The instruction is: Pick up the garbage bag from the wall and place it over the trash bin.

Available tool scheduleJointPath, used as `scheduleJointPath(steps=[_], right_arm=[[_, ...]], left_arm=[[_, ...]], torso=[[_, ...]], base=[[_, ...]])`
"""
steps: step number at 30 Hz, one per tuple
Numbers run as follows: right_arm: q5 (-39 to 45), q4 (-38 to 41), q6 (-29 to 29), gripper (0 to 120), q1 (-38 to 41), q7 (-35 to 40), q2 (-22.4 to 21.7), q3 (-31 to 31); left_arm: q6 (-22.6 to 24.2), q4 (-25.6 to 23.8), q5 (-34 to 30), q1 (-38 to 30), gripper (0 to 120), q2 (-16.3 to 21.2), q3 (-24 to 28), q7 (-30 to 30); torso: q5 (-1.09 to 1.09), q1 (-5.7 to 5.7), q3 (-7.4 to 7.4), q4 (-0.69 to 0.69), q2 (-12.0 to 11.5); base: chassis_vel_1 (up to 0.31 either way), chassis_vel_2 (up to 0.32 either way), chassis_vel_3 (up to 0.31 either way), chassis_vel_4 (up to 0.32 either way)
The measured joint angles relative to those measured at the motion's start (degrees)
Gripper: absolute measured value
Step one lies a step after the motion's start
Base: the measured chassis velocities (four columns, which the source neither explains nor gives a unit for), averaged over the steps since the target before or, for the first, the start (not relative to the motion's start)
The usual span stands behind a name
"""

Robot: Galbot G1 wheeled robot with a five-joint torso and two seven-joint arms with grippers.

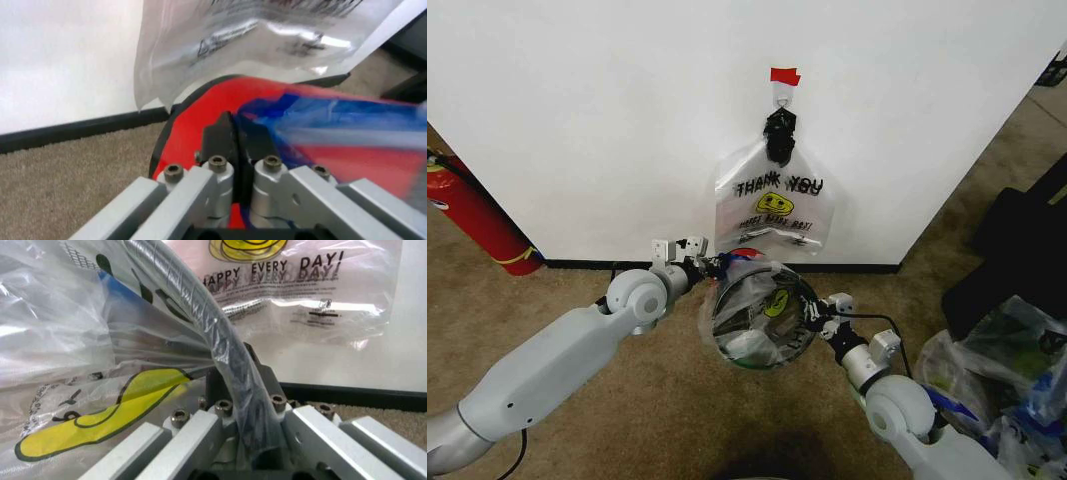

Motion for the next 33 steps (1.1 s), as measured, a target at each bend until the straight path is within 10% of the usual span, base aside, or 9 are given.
scheduleJointPath(steps=[22,33], right_arm=[[4.7,-0.61,-2.74,0,0.64,6.7,5.4,0.19],[-1.68,5.38,-4.72,0,-4.84,19.25,11.87,2.08]], left_arm=[[-1.5,-18.08,3.61,11.23,82,6.63,-15.16,-3.6],[-1.45,-34.16,7.19,26.02,46,4.52,-19.67,-9.21]], torso=[[0.0,0.0,0.0,0.01,0.0],[0.0,-0.01,-0.01,0.01,0.01]], base=[[0.0,0.0,0.0,0.0],[0.0,0.0,0.0,0.0]])
